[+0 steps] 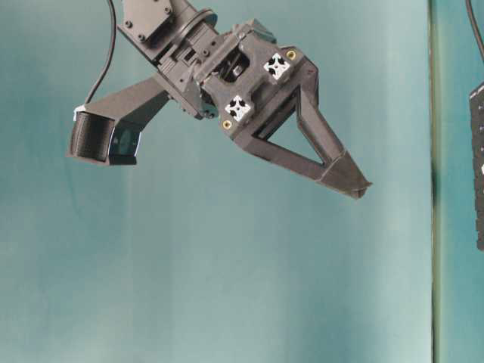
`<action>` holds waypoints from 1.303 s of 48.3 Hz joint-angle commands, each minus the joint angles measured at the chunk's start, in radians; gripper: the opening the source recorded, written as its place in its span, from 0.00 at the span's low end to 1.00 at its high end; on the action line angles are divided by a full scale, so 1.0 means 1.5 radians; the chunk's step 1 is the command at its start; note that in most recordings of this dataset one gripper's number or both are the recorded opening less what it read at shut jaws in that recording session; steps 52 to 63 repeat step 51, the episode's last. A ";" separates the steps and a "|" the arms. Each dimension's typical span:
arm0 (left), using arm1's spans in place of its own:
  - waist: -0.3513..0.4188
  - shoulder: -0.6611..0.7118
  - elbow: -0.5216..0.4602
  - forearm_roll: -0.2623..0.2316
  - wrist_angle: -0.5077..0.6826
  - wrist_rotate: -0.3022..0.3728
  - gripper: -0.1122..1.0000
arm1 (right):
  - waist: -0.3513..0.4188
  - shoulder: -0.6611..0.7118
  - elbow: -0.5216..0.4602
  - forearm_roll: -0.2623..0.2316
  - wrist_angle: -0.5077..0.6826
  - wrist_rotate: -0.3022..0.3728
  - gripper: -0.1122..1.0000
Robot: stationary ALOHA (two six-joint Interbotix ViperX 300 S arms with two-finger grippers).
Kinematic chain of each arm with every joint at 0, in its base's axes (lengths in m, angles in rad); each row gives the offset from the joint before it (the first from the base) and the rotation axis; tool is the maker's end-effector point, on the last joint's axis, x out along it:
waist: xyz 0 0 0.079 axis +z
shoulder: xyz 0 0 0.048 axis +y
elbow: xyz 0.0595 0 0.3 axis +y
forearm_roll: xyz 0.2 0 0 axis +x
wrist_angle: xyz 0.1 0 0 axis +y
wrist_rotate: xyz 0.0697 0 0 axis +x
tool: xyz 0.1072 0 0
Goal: Pass the USB cable through three rings with both arms.
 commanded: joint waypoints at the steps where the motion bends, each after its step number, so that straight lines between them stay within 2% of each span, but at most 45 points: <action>1: -0.002 -0.003 -0.013 0.001 -0.003 0.001 0.30 | 0.002 -0.013 -0.005 0.001 -0.006 0.007 0.91; 63: -0.002 -0.003 -0.013 0.000 -0.003 0.001 0.30 | 0.006 -0.012 -0.005 0.001 -0.017 0.018 0.91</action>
